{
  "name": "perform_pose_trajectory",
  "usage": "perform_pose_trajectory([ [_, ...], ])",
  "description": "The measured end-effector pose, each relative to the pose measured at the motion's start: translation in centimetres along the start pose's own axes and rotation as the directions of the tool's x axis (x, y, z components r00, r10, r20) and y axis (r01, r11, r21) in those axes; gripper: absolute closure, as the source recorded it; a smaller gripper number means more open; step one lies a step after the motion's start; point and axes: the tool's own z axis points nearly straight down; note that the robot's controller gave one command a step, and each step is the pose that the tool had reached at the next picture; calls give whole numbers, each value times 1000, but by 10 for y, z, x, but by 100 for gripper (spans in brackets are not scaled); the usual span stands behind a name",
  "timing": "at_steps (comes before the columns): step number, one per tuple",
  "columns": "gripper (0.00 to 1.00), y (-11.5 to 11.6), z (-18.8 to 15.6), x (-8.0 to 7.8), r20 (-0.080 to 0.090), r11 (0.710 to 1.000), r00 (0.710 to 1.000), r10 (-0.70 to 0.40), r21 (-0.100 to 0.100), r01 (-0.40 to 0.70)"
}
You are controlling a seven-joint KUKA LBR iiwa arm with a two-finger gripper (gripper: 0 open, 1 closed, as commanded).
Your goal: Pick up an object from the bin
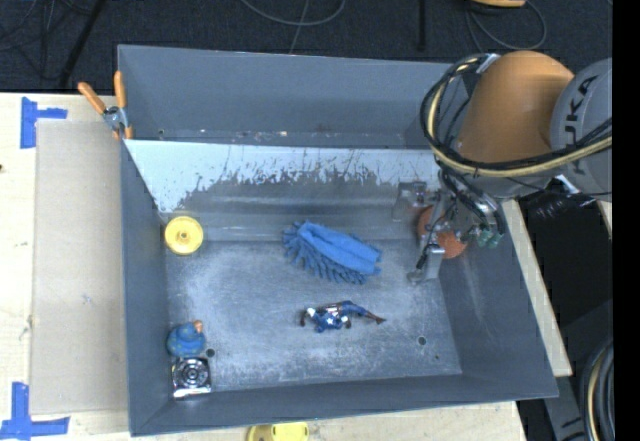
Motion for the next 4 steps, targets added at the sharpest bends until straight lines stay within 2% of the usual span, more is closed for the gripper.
perform_pose_trajectory([
  [1, 0, 0, -5, -1, 7, 1000, 1000, -2, 1, 2],
  [2, 0, 47, 58, -14, 13, 998, 998, -68, 2, 68],
  [3, 0, 65, 77, -14, 2, 999, 999, -46, -1, 46],
  [4, 0, 95, 64, -19, 7, 990, 990, 142, -1, -142],
])
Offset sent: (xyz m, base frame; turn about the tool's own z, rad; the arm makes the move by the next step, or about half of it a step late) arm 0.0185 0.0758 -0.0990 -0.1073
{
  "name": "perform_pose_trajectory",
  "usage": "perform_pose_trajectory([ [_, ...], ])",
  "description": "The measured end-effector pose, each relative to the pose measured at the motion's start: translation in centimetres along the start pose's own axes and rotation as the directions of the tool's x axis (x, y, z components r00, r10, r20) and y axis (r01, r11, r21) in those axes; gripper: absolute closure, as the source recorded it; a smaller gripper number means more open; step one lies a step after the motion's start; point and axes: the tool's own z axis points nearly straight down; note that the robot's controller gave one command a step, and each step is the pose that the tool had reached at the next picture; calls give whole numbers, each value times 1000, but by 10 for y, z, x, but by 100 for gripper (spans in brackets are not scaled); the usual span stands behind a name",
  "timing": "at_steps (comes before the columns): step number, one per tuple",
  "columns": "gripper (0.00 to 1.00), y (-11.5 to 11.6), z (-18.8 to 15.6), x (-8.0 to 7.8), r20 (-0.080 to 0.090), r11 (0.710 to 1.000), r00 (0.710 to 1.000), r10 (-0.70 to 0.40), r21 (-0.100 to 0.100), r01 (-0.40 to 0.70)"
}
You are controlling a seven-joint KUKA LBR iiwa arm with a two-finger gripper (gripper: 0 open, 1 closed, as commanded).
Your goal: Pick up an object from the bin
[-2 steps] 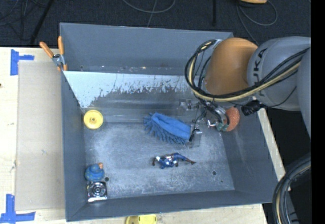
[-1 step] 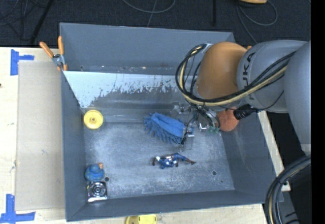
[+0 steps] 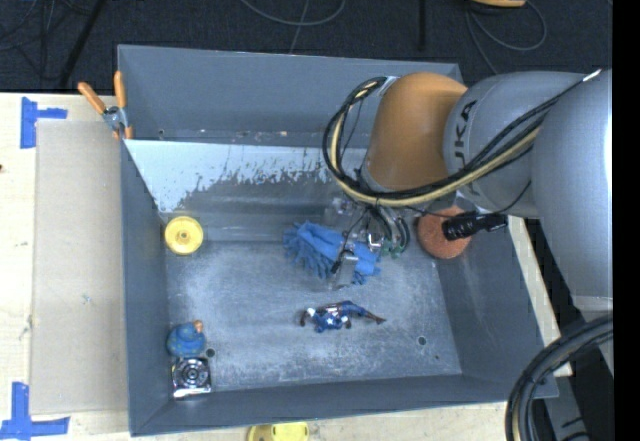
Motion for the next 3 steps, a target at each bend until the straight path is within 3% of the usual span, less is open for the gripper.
perform_pose_trajectory([
  [1, 0, -2, 35, 7, 0, 999, 999, 51, -1, -51],
  [2, 100, -18, 34, -5, 3, 991, 991, 130, 0, -130],
  [3, 100, -18, 34, -5, 3, 992, 992, 130, 0, -130],
])
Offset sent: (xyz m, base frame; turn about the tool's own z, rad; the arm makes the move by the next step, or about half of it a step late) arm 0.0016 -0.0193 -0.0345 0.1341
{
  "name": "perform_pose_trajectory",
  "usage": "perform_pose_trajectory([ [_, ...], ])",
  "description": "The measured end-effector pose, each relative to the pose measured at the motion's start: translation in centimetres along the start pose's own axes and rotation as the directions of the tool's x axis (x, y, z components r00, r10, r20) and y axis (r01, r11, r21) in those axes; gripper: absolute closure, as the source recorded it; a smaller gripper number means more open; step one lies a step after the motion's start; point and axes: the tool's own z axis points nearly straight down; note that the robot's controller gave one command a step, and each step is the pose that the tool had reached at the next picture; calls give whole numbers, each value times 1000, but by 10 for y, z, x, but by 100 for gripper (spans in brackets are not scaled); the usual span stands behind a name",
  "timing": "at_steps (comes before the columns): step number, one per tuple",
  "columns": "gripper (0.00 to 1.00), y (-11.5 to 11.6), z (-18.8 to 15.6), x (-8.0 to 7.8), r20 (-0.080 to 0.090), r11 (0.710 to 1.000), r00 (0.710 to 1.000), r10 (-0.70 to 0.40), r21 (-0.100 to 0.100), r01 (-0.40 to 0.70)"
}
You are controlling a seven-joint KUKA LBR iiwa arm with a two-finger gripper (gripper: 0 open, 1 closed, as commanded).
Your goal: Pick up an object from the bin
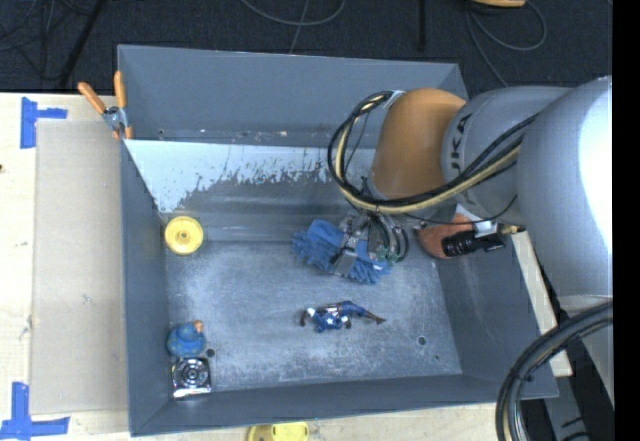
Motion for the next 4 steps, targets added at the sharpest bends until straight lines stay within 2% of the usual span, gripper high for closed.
perform_pose_trajectory([
  [2, 100, 0, -5, 1, -6, 1000, 1000, -1, 2, 1],
  [4, 100, 0, -30, 1, -8, 1000, 1000, -3, 2, 3],
])
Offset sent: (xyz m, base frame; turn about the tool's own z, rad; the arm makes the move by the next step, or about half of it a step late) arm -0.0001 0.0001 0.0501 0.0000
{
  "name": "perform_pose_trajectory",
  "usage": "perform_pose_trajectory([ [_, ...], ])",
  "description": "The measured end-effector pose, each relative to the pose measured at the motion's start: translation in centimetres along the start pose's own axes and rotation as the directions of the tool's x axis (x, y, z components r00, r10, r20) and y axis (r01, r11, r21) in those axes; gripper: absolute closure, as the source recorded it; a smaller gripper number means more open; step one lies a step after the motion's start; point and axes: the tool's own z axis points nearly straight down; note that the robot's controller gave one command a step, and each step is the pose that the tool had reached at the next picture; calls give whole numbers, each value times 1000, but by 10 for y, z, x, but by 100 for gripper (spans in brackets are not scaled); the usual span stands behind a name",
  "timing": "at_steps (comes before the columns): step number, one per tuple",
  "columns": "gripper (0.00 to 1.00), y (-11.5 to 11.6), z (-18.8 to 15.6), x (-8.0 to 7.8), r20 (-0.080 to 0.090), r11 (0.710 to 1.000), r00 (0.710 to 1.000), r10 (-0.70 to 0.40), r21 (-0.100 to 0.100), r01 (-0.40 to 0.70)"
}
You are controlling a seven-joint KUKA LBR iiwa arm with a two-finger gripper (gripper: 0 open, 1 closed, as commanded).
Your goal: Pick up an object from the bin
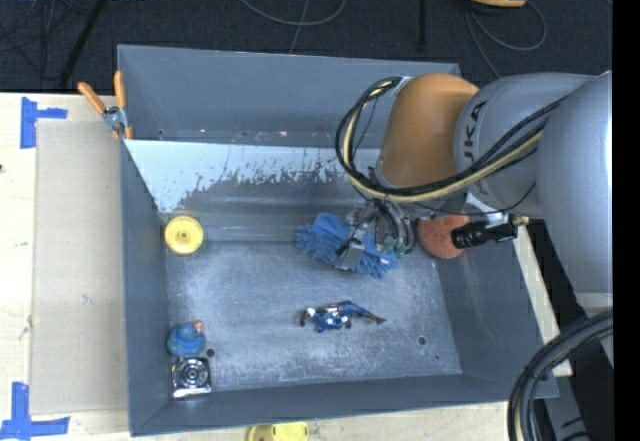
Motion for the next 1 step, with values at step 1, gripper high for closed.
perform_pose_trajectory([
  [1, 100, 0, -22, 1, -3, 1000, 1000, 0, 0, 0],
])
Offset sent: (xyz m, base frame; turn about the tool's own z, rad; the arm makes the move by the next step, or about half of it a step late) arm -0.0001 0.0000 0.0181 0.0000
